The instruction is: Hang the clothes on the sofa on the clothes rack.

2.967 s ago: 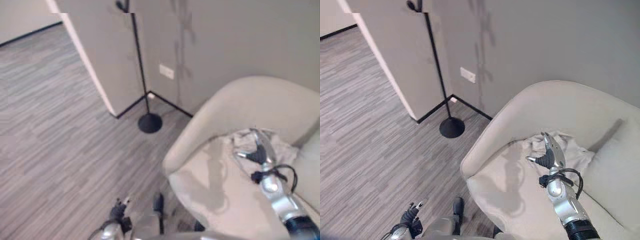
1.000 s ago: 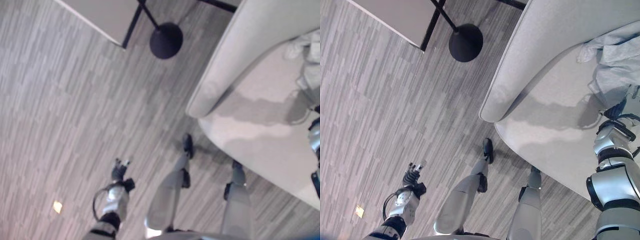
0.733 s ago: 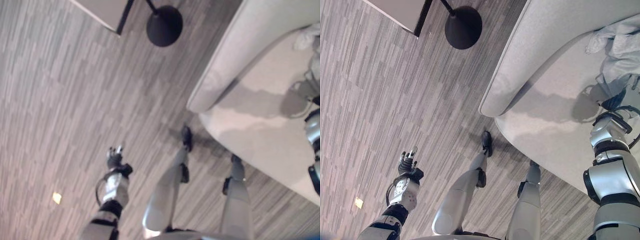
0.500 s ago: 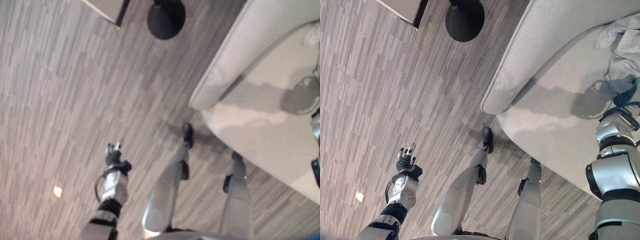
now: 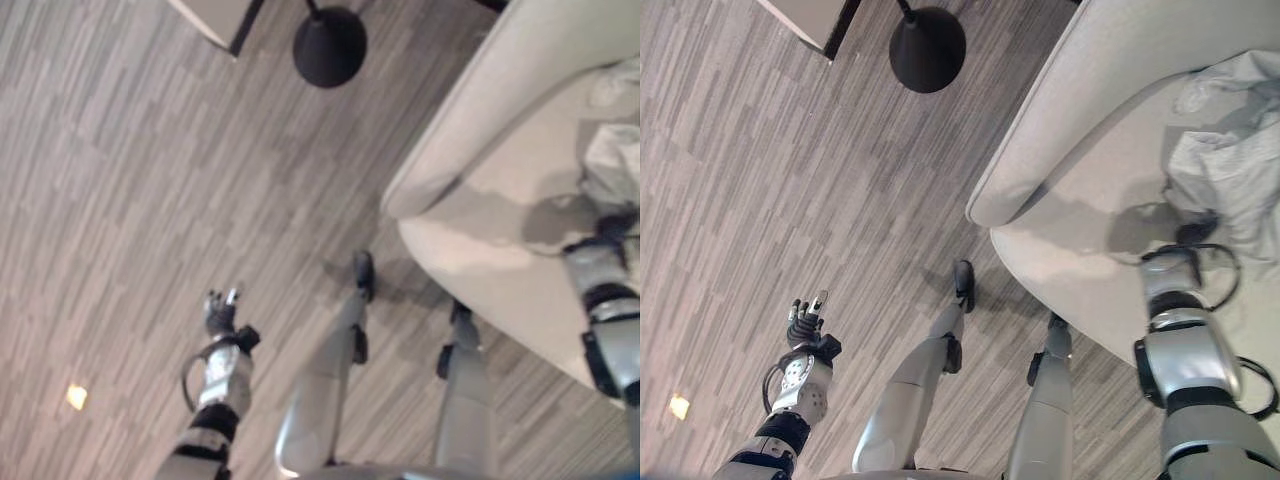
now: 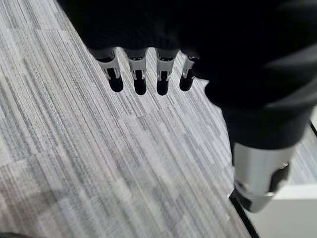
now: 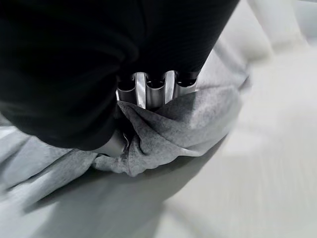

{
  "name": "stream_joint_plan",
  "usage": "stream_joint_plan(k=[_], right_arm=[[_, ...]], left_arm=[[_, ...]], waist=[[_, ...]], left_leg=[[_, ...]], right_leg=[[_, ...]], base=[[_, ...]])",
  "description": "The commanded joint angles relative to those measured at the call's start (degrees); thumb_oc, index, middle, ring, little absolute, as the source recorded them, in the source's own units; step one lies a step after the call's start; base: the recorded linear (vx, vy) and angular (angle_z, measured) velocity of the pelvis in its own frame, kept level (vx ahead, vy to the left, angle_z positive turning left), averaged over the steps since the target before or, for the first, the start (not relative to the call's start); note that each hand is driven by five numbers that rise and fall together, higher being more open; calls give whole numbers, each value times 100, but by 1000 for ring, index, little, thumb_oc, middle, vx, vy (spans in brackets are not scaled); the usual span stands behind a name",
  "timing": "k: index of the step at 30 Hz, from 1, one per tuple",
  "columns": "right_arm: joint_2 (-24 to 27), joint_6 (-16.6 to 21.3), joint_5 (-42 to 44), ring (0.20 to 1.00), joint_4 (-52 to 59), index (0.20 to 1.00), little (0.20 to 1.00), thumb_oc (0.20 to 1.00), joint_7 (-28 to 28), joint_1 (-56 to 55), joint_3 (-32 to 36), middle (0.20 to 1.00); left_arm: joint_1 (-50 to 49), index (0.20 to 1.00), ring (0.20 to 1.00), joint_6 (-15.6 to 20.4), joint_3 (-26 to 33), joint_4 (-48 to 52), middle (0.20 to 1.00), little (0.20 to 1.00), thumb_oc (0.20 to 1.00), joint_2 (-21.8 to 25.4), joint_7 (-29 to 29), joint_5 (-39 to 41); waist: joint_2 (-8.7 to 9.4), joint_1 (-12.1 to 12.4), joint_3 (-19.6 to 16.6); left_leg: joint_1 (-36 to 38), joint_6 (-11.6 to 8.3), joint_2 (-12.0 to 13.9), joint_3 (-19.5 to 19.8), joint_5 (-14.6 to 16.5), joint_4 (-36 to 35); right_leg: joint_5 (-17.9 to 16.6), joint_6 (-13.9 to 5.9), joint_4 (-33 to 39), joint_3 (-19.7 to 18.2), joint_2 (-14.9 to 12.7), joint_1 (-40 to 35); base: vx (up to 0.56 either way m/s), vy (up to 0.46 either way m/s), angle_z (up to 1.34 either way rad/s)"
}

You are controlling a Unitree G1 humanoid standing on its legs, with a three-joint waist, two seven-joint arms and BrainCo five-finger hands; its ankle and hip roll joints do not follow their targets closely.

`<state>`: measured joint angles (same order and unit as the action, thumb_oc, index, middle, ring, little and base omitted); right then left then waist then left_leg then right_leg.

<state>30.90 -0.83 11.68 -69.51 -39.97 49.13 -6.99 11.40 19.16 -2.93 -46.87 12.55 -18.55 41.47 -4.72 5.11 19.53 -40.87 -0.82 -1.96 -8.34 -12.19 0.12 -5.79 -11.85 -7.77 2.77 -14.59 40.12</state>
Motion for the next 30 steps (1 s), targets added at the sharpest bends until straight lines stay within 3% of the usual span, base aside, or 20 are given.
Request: stream_joint_plan(k=[1,4,7,9,11,16,21,27,30], right_arm=[[-202,1040,1562,200,1181,200,200,200,-214,-218,72,200],[-753,1621,2176,200,2444,200,200,200,-222,-579,302,200],[-919,1862,2348,200,3112,200,200,200,-226,-749,454,200],[-1055,2175,2442,200,4115,200,200,200,-216,-1021,694,200],[-1092,2250,2375,200,4690,200,200,200,-206,-1263,833,200],[-1123,2240,1841,200,5943,200,200,200,-226,-1858,1040,200],[-1095,2091,1472,200,6933,200,200,200,-26,-2333,1123,200],[-765,1821,1225,200,7358,200,200,200,128,-2185,1132,200],[-576,1774,1205,200,7294,200,200,200,143,-1995,1099,200]], left_arm=[[112,1000,1000,79,5,-89,1000,1000,1000,202,-250,-115],[65,1000,1000,1,39,120,1000,1000,1000,145,-337,-101],[-58,1000,1000,-79,-6,280,1000,1000,1000,106,-363,-159],[-253,1000,1000,-224,-17,379,1000,1000,1000,86,-333,-200],[-414,1000,1000,-323,-18,446,1000,1000,1000,120,-296,-264],[-786,1000,1000,-557,9,519,1000,1000,1000,159,-145,-440],[-1069,1000,1000,-831,-51,584,1000,1000,1000,199,84,-727],[-1229,1000,1000,-936,-272,1065,1000,1000,1000,120,293,-864],[-1241,1000,1000,-939,-363,1235,1000,1000,1000,135,303,-1051]], waist=[[-58,31,229],[77,-15,179],[162,-28,138],[315,-51,-32],[414,-63,-149],[637,-75,-573],[728,-96,-1094],[796,-94,-1620],[824,-83,-1715]], left_leg=[[-91,-275,57,147,880,880],[307,-311,133,218,875,758],[607,-328,181,266,874,671],[1110,-355,264,319,857,485],[1458,-356,298,367,792,314],[2321,-381,480,411,727,-139],[3006,-400,598,374,662,-491],[3341,-468,697,395,666,-512],[3456,-478,721,385,687,-512]], right_leg=[[-472,182,766,145,-46,-528],[-454,218,816,223,-4,-912],[-428,235,863,304,5,-1221],[-364,258,929,416,45,-1690],[-340,265,989,491,73,-2013],[-182,267,1104,625,185,-2707],[-57,271,1196,697,323,-3277],[6,284,1234,811,439,-3703],[33,294,1229,826,478,-3813]], base=[[-23,-50,-2],[-8,-48,-2],[9,-46,7],[44,-70,9],[72,-74,12],[90,-61,8],[60,-22,7],[21,-10,0],[5,-11,6]])
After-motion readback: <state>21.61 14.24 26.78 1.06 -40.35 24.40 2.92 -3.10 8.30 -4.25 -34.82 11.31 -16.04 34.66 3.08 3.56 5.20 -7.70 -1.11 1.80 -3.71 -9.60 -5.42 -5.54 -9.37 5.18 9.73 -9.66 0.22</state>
